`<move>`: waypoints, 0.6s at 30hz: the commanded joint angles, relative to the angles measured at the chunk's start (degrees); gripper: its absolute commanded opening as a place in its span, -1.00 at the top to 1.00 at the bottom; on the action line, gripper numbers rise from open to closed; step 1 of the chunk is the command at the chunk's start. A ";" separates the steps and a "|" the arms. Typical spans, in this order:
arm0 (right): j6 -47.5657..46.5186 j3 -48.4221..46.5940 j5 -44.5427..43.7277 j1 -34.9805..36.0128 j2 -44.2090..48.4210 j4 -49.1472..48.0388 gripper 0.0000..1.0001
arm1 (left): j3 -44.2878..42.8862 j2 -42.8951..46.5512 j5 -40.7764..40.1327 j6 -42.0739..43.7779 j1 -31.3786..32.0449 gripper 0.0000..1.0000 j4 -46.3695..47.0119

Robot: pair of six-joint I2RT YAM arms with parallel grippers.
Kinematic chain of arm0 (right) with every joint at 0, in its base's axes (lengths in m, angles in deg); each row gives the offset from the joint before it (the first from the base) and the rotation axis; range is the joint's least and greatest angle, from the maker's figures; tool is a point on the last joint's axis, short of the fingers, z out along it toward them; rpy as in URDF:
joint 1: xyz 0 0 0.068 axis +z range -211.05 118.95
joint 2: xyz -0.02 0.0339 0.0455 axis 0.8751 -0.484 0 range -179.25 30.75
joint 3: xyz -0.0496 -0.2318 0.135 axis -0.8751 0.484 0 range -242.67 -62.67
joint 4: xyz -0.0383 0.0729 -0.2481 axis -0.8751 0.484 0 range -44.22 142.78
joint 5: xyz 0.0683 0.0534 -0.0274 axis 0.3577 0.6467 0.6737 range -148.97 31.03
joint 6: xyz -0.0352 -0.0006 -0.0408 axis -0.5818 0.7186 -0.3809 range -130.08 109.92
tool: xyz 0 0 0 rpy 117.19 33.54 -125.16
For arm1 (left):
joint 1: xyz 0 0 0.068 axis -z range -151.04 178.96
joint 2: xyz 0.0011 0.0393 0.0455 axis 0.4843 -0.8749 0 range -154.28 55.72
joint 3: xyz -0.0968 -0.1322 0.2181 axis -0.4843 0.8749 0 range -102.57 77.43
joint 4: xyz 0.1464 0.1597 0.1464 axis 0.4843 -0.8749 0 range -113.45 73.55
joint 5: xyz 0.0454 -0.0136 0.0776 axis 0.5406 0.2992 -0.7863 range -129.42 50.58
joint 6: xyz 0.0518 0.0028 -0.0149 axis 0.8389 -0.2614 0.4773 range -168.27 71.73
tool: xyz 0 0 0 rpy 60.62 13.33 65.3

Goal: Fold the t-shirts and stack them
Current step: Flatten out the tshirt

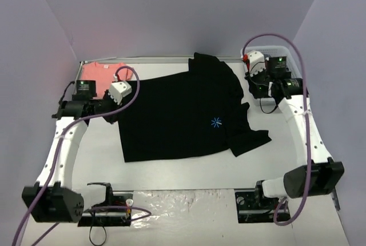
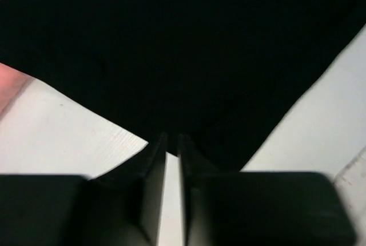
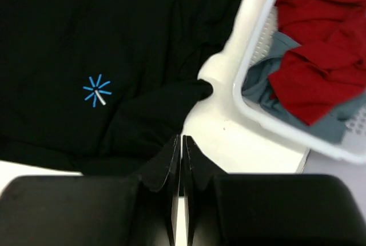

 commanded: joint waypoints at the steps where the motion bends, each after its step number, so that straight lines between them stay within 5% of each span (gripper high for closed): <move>1: -0.44 -3.21 1.93 1.20 -6.52 -3.32 1.00 | 2.58 -6.00 -4.55 -8.58 -0.27 0.83 16.54; 9: 0.26 -13.31 -4.47 4.63 -25.76 -2.97 1.00 | 0.83 -17.61 -7.27 -14.12 0.95 0.95 26.41; 18: -1.15 -10.95 -9.58 6.56 -36.51 -2.27 1.00 | 1.18 -22.89 -9.91 -13.95 3.68 0.95 27.03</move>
